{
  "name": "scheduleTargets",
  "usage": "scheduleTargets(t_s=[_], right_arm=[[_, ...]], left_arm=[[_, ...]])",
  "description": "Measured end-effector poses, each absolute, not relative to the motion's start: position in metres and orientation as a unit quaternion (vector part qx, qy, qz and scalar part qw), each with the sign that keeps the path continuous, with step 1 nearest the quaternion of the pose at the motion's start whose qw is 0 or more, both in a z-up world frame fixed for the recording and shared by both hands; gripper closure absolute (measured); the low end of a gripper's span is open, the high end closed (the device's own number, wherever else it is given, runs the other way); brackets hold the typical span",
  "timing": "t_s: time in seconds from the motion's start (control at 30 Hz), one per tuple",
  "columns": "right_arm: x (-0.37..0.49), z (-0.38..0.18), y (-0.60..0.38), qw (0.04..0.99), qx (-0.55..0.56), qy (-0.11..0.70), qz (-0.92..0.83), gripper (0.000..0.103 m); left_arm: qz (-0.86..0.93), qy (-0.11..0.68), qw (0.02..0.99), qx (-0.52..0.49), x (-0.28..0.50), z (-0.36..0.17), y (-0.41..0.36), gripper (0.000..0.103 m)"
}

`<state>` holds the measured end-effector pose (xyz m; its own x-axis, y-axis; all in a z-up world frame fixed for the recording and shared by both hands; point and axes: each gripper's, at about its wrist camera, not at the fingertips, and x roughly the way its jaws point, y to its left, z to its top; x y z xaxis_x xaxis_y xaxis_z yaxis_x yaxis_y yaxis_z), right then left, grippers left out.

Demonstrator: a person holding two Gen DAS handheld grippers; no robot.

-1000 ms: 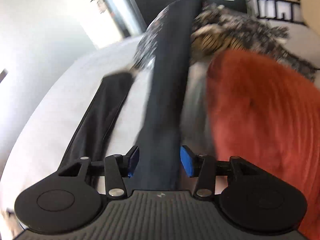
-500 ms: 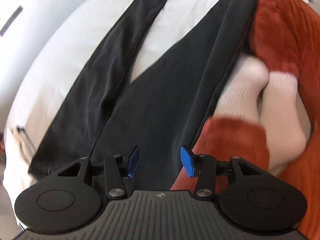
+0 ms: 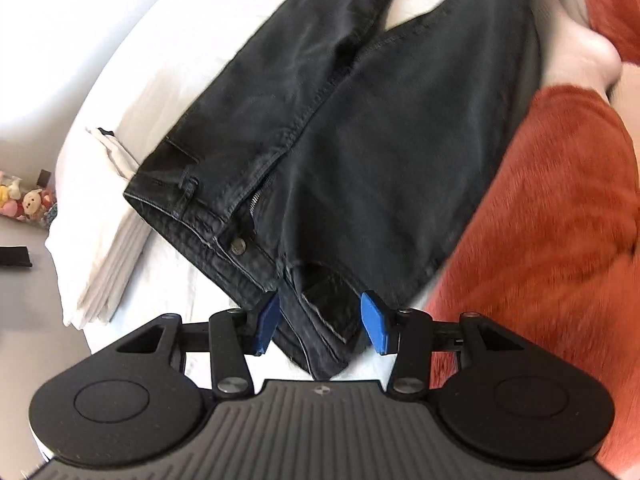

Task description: Fold clothes

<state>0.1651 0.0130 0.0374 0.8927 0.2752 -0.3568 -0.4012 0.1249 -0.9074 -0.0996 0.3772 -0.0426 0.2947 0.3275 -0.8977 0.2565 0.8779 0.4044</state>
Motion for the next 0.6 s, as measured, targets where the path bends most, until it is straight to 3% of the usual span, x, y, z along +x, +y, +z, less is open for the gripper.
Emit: scheduleTargets(t_s=[0.3,0.4,0.6], right_arm=[[0.277,0.044,0.107,0.764,-0.611,0.06,0.198,0.096],[0.286,0.043,0.127,0.764,-0.611,0.07,0.194,0.096],[0.292,0.039,0.137,0.762,-0.616,0.069,0.187,0.096]], left_arm=[[-0.042,0.577,0.789,0.207,-0.102,-0.043,0.376,0.053],[-0.084,0.565,0.8,0.183,-0.086,-0.043,0.365,0.047],[-0.075,0.57,0.798,0.18,-0.052,-0.069,0.339,0.047]])
